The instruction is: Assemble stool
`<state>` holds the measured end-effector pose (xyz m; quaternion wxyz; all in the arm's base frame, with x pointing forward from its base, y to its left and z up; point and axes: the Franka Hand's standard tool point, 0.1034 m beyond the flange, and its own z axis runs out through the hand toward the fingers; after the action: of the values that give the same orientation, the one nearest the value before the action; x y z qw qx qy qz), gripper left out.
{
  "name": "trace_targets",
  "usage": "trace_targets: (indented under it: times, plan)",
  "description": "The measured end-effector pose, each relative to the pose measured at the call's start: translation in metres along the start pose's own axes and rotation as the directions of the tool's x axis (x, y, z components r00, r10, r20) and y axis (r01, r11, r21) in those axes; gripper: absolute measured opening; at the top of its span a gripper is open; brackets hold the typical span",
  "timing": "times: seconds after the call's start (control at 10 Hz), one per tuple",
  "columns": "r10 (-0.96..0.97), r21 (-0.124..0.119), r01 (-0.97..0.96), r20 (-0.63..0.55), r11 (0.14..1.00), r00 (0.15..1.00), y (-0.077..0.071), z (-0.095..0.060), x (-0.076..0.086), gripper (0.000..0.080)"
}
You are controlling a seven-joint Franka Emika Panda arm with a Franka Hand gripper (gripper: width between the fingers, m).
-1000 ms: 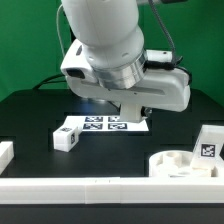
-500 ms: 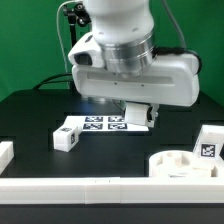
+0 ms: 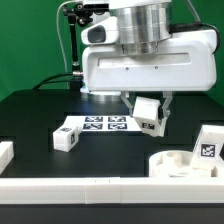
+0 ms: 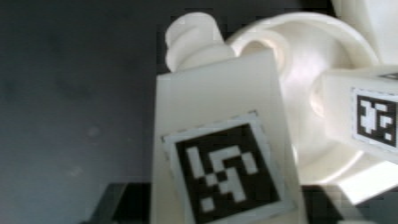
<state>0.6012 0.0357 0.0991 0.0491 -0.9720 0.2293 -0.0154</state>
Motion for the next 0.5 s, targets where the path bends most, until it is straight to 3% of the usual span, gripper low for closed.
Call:
trace_targets:
  times: [0.5]
  plan:
    - [-0.064,0.043,0.081,-0.305,0.996,0.950,-0.030,-0.014,0.021,0.0325]
